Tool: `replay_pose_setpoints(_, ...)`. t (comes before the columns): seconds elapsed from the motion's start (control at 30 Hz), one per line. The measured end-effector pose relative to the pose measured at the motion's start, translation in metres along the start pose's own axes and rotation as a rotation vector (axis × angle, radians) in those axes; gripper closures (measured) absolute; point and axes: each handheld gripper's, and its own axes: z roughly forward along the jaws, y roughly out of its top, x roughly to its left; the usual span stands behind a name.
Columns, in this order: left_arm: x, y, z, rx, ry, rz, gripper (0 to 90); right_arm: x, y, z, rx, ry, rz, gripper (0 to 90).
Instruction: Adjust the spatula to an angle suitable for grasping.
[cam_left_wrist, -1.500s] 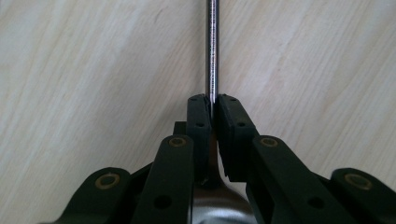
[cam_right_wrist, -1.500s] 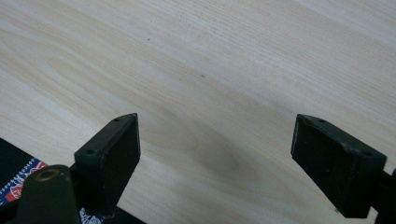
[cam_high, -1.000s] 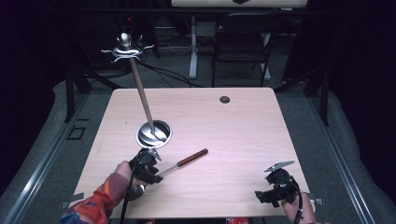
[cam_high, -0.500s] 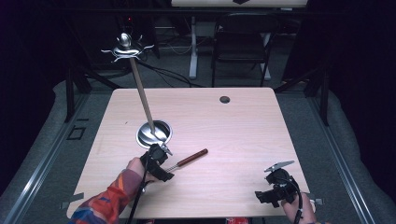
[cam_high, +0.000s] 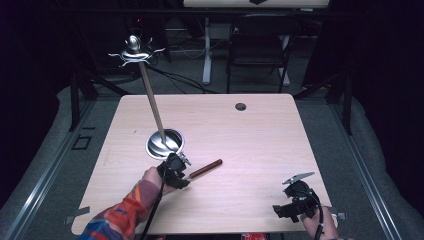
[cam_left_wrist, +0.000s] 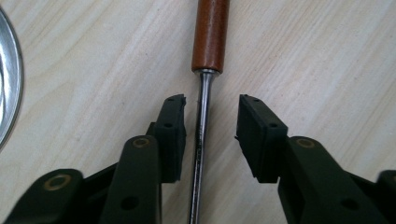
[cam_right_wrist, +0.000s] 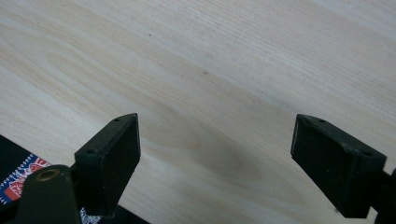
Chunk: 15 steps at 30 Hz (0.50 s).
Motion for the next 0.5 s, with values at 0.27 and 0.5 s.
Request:
replay_pose_setpoints(0.27,-0.0004,0.0032,0.0043,0.043,0.025,0.023,73.8,-0.0006,-0.0002,0.0001,0.009,0.008,-0.003,15.4)
replay_pose_setpoints(0.5,-0.0005,0.0059,0.0076,0.059,0.032,0.042,78.5,-0.0001,0.0001,0.0004,0.008,-0.001,-0.002,15.3)
